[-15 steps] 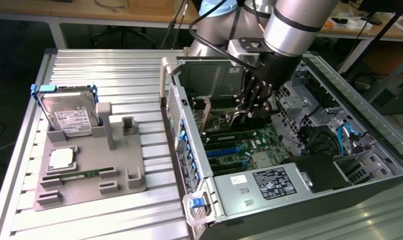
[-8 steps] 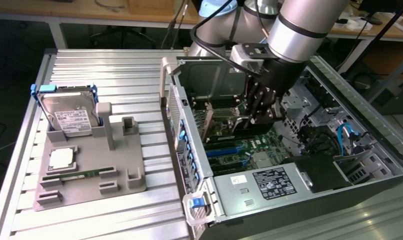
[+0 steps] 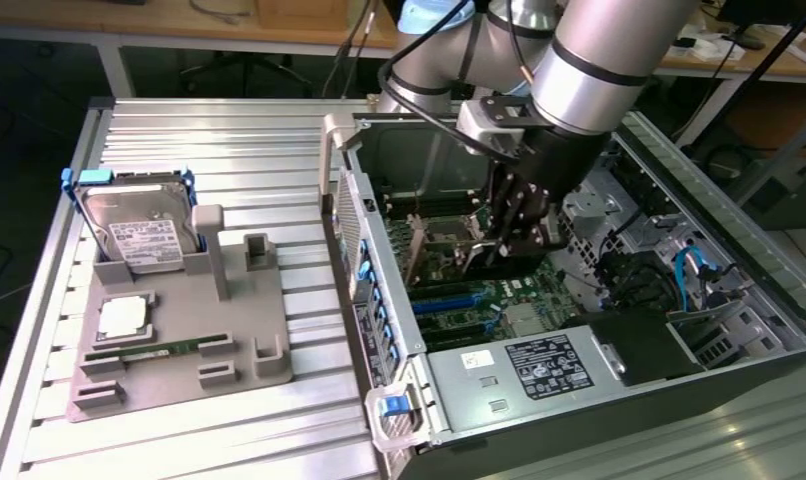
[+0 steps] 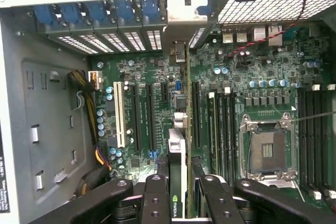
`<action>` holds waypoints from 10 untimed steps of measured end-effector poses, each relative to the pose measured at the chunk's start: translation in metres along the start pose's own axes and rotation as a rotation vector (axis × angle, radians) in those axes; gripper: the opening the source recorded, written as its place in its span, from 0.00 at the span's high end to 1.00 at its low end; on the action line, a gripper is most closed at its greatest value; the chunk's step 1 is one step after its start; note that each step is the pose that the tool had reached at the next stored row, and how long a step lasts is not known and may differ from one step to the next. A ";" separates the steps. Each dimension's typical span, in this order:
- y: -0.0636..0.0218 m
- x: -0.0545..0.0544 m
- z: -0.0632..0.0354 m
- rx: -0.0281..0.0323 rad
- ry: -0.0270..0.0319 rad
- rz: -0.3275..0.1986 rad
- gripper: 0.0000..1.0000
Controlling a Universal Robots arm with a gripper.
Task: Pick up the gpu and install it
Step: 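Insert the gpu into the slot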
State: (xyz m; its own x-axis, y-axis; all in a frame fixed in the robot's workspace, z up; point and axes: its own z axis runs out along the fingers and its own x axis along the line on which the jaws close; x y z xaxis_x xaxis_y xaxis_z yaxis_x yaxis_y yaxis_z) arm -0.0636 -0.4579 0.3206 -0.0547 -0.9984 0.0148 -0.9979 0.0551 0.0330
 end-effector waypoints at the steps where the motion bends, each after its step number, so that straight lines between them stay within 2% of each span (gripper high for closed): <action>1: 0.0006 0.000 0.0032 0.0000 0.0001 0.000 0.73; 10: 0.0011 0.000 0.0201 0.0000 0.0001 -0.001 0.73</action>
State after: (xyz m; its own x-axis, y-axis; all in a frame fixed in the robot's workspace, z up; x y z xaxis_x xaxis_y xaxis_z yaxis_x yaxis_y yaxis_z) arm -0.0653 -0.4579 0.3005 -0.0537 -0.9984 0.0148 -0.9980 0.0542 0.0329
